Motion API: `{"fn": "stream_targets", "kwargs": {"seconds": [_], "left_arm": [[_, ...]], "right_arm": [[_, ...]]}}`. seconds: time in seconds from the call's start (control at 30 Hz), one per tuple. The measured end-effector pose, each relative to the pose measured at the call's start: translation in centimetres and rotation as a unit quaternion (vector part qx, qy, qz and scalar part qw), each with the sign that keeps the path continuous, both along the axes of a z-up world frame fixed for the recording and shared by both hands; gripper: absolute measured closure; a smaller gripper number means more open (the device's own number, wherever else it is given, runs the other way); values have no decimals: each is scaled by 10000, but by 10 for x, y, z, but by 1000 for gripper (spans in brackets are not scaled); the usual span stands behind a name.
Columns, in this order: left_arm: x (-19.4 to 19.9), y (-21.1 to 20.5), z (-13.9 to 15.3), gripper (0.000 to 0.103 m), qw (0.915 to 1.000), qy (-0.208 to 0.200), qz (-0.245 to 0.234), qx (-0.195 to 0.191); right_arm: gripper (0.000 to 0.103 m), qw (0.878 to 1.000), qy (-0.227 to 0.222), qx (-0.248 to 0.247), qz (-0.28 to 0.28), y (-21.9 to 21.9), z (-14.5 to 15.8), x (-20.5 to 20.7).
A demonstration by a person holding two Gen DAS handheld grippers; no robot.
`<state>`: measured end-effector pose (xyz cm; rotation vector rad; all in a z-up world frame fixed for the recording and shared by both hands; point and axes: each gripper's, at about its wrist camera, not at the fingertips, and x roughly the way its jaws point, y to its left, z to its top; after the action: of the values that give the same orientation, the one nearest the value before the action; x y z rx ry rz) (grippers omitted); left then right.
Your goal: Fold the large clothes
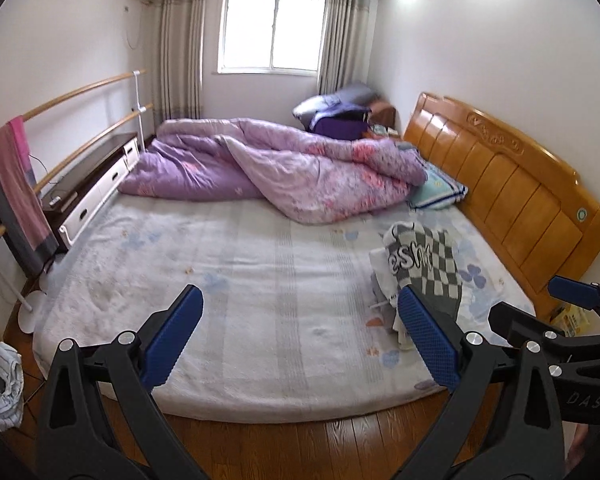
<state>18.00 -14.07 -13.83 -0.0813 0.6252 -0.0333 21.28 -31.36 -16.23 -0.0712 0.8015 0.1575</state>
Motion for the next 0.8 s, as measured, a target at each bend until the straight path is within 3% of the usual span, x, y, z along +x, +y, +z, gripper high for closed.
{"fn": "stream_targets", "kwargs": {"seconds": [0.23, 0.43, 0.8], "left_arm": [[-36, 24, 47, 5, 9981, -593, 89, 164], [-67, 51, 78, 5, 9962, -864, 62, 90], [-109, 85, 102, 5, 9948, -975, -61, 299]], "right_arm": [[8, 9977, -649, -165, 41, 26, 42, -38], [8, 9946, -1024, -112, -118, 48, 68, -72], [8, 9899, -1379, -124, -297, 81, 93, -112]]}}
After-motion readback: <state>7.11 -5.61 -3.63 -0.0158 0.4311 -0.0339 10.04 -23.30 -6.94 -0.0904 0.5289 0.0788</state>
